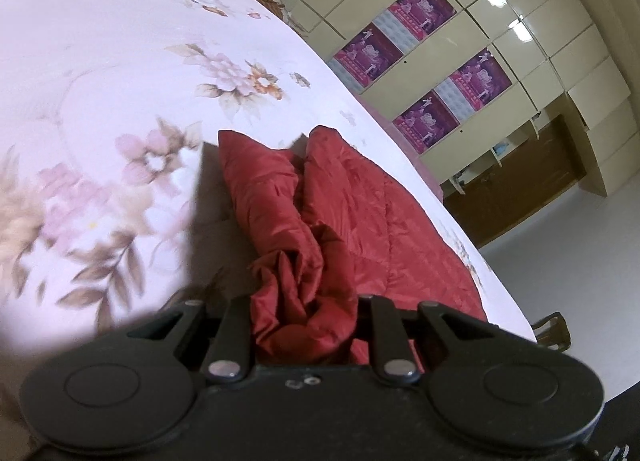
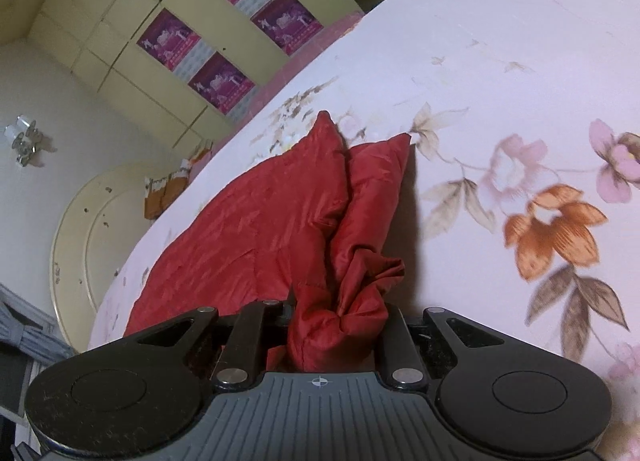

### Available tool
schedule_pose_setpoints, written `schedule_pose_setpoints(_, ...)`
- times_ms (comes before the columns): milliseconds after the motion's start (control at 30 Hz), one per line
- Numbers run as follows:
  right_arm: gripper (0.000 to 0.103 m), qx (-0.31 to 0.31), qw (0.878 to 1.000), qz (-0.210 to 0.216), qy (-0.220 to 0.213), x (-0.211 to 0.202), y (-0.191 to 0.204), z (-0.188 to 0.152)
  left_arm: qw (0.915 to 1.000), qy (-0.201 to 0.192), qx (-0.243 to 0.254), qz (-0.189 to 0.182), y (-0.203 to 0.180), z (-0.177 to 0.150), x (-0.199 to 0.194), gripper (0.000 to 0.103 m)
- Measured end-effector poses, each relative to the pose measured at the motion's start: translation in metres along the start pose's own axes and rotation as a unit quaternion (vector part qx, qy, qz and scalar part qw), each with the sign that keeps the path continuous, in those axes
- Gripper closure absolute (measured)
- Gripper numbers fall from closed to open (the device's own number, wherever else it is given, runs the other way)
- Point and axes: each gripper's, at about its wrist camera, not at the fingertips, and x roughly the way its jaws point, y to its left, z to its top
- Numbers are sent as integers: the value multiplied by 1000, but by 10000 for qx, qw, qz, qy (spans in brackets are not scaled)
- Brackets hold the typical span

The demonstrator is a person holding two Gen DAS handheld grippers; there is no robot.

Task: Fold large clothes

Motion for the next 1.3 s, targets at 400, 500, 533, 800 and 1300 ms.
schedule_pose_setpoints(400,87,-31,9999,64,86,-21,-12,-16,10000,-40,62,58,9,-18,-25,85)
schedule_pose_setpoints(500,87,-5,9999,44,134,-17,-14,-14,9998,-23,168,131,9,-18,-22,80)
schedule_pose_setpoints(533,87,-12,9999,18,155,-14,-15,-14,9995,-7,206,233,9,-19,-20,70)
schedule_pose_setpoints(800,21,-157,9971,-576,-463,-33,-21,-16,9991,-174,-121,369,13,-31,-43,35)
schedule_pose_setpoints(1300,76,-667,9947,-553,-555,-50,31,-20,9996,-59,-230,119,23,-22,-40,33)
